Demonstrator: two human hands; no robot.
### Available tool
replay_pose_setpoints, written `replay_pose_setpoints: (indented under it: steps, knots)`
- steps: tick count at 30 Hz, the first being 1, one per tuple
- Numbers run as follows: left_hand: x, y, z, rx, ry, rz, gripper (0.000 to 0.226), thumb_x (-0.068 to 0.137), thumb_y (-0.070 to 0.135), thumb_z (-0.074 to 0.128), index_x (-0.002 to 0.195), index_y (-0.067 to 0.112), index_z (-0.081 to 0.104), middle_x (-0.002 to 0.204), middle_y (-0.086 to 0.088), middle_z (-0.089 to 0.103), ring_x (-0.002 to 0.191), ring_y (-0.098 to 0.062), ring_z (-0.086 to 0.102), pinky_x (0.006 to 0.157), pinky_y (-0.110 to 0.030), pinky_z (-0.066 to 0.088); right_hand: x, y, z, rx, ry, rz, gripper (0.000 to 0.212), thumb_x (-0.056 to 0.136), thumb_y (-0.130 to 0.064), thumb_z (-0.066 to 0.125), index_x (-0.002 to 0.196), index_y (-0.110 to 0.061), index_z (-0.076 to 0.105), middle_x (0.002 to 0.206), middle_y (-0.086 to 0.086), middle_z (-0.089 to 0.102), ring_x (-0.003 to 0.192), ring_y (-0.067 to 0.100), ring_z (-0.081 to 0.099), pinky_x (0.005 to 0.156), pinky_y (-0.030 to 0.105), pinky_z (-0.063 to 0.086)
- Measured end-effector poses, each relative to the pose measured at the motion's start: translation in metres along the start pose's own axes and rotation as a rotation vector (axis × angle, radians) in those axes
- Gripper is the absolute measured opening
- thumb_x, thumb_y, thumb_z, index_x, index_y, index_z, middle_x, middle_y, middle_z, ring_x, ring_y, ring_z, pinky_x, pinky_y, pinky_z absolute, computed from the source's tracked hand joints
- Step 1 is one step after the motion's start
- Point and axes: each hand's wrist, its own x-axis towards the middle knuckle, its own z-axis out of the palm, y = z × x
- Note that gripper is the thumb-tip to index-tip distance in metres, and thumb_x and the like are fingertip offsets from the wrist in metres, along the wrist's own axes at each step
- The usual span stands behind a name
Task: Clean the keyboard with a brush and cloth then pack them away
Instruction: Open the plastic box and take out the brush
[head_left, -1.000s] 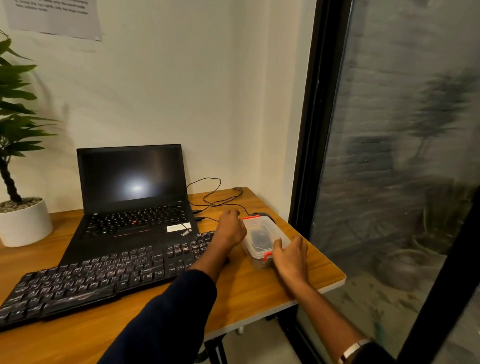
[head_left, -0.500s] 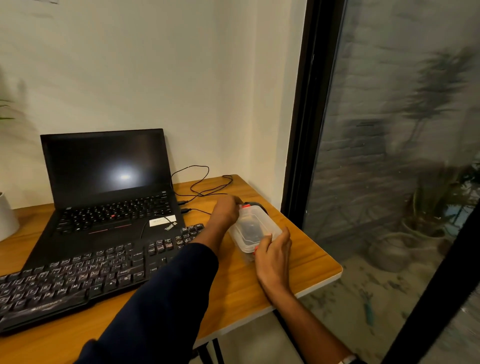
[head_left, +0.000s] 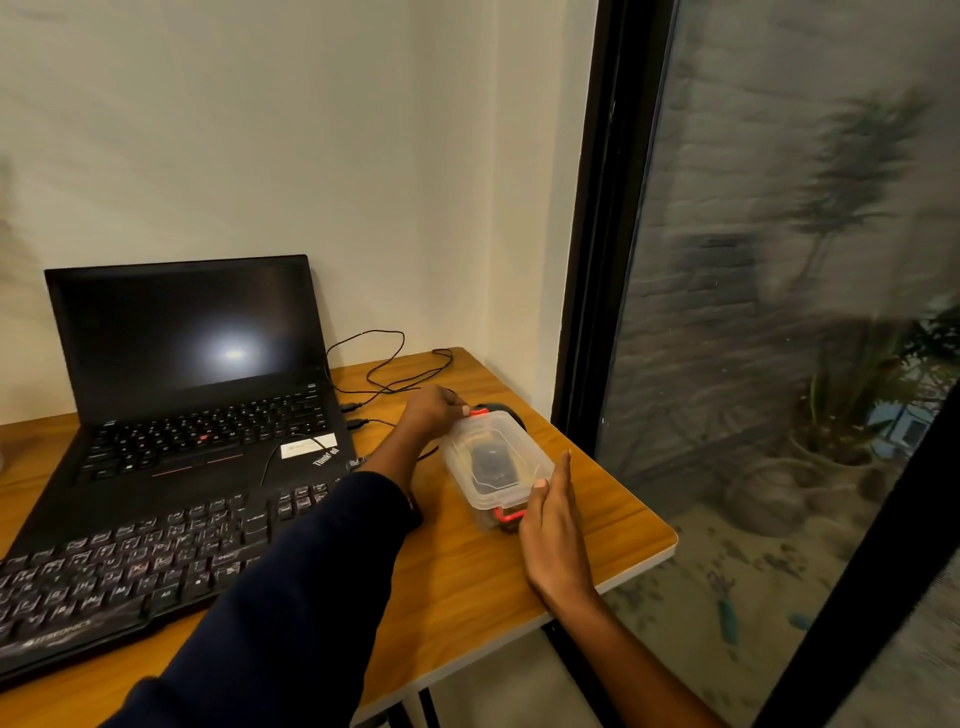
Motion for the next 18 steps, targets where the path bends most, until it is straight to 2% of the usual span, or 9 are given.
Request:
replay_pose_setpoints:
  steps: [8,9,10,12,13,14,15,17,18]
  knots:
    - [0.001,-0.002,-0.005,-0.076,-0.065,-0.136,0.029,0.098,0.019,0.059,0.120,0.002,0.066,0.122,-0.015,0.065,0.112,-0.030,0.061,0.098,-0.042,0.053,-0.001,0.000,-0.002,-0.052,-0.003,-0.008,0.059,0.102,-0.030,0.030,0.152,-0.024,0.000,0.154,0.004,0.028,0.140,0.023,0.031,0.111,0.037,0.033]
    - [0.000,-0.002,-0.007,-0.092,-0.081,-0.160,0.030,0.098,0.018,0.058,0.122,0.001,0.064,0.122,-0.015,0.064,0.108,-0.028,0.063,0.093,-0.038,0.055,-0.001,0.000,-0.002,-0.060,0.003,-0.008,0.059,0.102,-0.030,0.031,0.152,-0.024,0.001,0.154,0.004,0.028,0.140,0.023,0.031,0.111,0.037,0.033]
    - [0.001,-0.003,-0.009,-0.122,-0.081,-0.187,0.031,0.098,0.016,0.058,0.124,0.000,0.061,0.120,-0.014,0.063,0.096,-0.023,0.065,0.081,-0.031,0.059,0.000,0.001,-0.001,-0.066,0.010,-0.005,0.059,0.102,-0.029,0.031,0.153,-0.023,0.002,0.154,0.004,0.028,0.140,0.023,0.031,0.111,0.037,0.033]
    - [0.002,-0.008,-0.012,-0.185,-0.053,-0.230,0.034,0.094,0.011,0.062,0.125,-0.002,0.060,0.120,-0.016,0.065,0.072,-0.014,0.060,0.052,-0.017,0.054,0.000,0.001,-0.001,-0.080,0.028,-0.005,0.057,0.102,-0.027,0.032,0.153,-0.021,0.006,0.153,0.005,0.028,0.140,0.022,0.031,0.111,0.036,0.034]
    - [0.004,-0.013,-0.011,-0.204,-0.032,-0.234,0.034,0.092,0.011,0.064,0.124,-0.001,0.062,0.122,-0.016,0.066,0.070,-0.014,0.059,0.048,-0.017,0.053,0.000,0.000,-0.001,-0.090,0.039,-0.006,0.056,0.102,-0.026,0.033,0.153,-0.020,0.009,0.153,0.005,0.028,0.139,0.022,0.031,0.110,0.036,0.034]
    - [0.007,-0.016,-0.010,-0.211,-0.026,-0.236,0.030,0.092,0.009,0.064,0.120,0.000,0.064,0.121,-0.015,0.067,0.075,-0.016,0.063,0.054,-0.019,0.056,0.001,-0.001,-0.002,-0.102,0.055,-0.012,0.055,0.102,-0.025,0.034,0.152,-0.019,0.012,0.153,0.005,0.027,0.139,0.021,0.031,0.110,0.035,0.035]
    - [0.008,-0.019,-0.009,-0.216,-0.031,-0.240,0.025,0.092,0.006,0.063,0.116,0.000,0.067,0.119,-0.014,0.068,0.085,-0.021,0.067,0.067,-0.026,0.060,0.002,-0.003,-0.003,-0.114,0.076,-0.027,0.054,0.102,-0.023,0.036,0.151,-0.018,0.016,0.152,0.004,0.027,0.138,0.021,0.032,0.109,0.035,0.037]
    - [0.007,-0.018,-0.008,-0.221,-0.063,-0.260,0.014,0.095,0.001,0.058,0.103,0.003,0.069,0.110,-0.011,0.068,0.102,-0.028,0.068,0.090,-0.040,0.058,0.005,-0.008,-0.004,-0.130,0.112,-0.079,0.050,0.100,-0.022,0.040,0.148,-0.018,0.025,0.149,0.002,0.027,0.134,0.020,0.036,0.105,0.033,0.041]
    - [0.007,-0.017,-0.008,-0.216,-0.085,-0.262,0.013,0.096,0.002,0.057,0.096,0.006,0.069,0.105,-0.010,0.067,0.103,-0.027,0.068,0.094,-0.042,0.056,0.008,-0.011,-0.005,-0.146,0.117,-0.120,0.048,0.099,-0.025,0.043,0.145,-0.019,0.029,0.148,0.001,0.027,0.132,0.019,0.038,0.103,0.032,0.044]
